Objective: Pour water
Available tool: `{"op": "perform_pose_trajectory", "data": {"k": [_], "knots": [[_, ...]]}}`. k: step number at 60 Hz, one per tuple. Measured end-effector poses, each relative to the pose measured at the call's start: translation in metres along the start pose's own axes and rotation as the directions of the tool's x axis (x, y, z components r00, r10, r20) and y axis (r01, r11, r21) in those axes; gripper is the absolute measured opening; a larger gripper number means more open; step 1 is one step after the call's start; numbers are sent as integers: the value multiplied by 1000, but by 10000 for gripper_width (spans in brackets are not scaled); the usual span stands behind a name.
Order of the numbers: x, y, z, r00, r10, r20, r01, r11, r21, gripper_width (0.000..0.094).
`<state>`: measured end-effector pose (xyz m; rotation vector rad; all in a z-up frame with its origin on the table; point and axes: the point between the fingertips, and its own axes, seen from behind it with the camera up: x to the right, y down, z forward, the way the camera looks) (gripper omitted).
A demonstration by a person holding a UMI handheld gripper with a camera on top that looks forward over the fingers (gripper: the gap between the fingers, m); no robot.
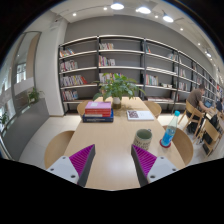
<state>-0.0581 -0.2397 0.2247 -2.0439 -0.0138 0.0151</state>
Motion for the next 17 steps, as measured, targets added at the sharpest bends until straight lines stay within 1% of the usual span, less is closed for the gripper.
{"op": "perform_pose_trajectory", "data": {"k": [7, 17], "knots": [[-13, -19, -10, 1000, 3, 8, -4, 999, 45, 725], [-20, -30, -20, 1000, -3, 7, 2, 998, 65, 725]]}}
